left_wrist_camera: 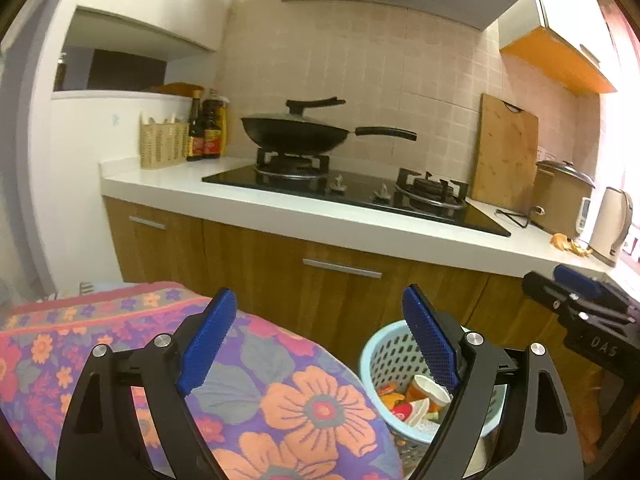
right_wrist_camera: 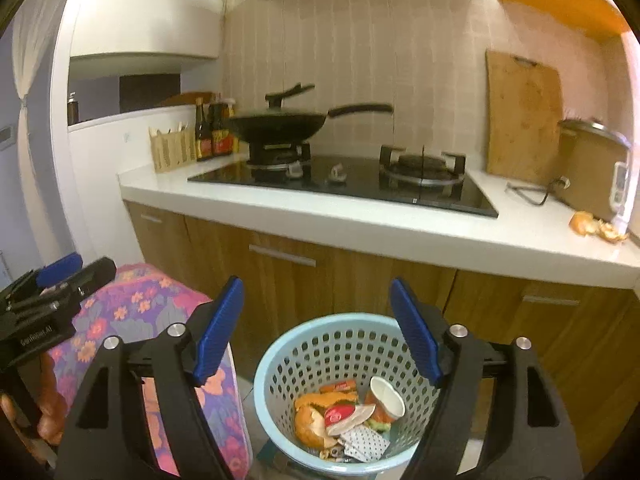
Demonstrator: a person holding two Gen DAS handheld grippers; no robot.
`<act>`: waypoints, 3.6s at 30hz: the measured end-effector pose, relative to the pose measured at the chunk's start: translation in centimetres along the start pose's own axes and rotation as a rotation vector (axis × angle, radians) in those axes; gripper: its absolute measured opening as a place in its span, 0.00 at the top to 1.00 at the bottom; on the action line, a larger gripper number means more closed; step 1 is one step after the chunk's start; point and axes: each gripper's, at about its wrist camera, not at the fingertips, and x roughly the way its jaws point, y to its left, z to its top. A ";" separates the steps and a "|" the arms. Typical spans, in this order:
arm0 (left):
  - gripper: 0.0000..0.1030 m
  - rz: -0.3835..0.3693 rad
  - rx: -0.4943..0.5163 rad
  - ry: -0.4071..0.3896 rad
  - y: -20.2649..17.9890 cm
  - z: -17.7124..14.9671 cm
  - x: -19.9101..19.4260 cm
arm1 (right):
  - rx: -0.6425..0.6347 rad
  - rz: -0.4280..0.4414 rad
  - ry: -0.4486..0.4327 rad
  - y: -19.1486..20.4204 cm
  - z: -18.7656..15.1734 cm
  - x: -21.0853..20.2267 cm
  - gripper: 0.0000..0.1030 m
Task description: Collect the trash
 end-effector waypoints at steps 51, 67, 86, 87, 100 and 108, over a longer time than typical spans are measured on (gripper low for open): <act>0.17 0.098 0.064 -0.007 -0.1 -1.2 0.0 | -0.021 -0.132 -0.051 1.1 -0.6 0.1 0.20; 0.14 0.103 0.070 -0.018 -0.3 -1.1 -0.3 | 0.010 -0.129 -0.055 0.3 -0.8 0.1 0.20; 0.14 0.114 0.073 -0.014 -0.3 -1.1 -0.3 | 0.009 -0.126 -0.047 0.1 -1.1 0.3 0.20; 0.14 0.117 0.075 -0.014 -0.4 -1.1 -0.3 | 0.009 -0.126 -0.046 0.0 -1.1 0.4 0.20; 0.12 0.136 0.089 -0.015 -0.7 -1.1 -0.2 | 0.008 -0.124 -0.038 0.0 -1.2 0.6 0.20; 0.07 0.141 0.069 0.008 -0.4 -1.1 0.2 | 0.010 -0.124 -0.033 -0.2 -1.3 0.8 0.20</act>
